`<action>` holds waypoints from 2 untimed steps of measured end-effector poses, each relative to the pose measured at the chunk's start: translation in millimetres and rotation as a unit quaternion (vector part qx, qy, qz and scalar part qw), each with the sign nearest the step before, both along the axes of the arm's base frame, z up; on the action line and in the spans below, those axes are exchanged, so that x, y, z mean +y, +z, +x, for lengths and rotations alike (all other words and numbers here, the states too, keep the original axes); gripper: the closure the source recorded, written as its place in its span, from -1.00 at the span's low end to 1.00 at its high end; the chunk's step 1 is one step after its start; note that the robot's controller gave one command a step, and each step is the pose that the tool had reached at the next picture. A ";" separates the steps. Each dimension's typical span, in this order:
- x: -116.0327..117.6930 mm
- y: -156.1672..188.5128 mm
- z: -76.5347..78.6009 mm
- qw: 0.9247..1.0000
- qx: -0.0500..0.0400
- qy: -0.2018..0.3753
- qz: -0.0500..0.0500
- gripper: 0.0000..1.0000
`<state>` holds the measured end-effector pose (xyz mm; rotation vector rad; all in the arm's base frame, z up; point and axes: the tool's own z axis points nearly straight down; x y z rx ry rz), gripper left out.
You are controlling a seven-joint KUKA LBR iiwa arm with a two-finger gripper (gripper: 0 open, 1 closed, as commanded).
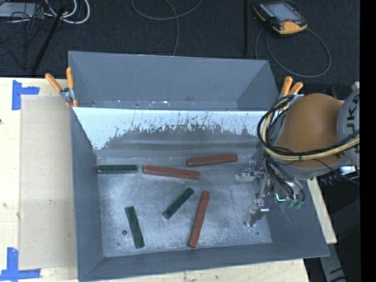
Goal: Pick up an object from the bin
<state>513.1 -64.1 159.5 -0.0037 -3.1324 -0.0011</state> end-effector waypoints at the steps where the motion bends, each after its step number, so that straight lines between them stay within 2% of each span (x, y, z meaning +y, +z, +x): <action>1: 0.3 4.2 1.9 1.000 -0.004 0.001 0.000 -1.00; 2: 33.7 -39.9 1.7 0.993 -0.008 0.115 -0.001 -1.00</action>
Offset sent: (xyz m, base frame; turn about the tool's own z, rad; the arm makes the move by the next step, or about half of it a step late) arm -0.0025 0.0714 -0.0895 -0.4585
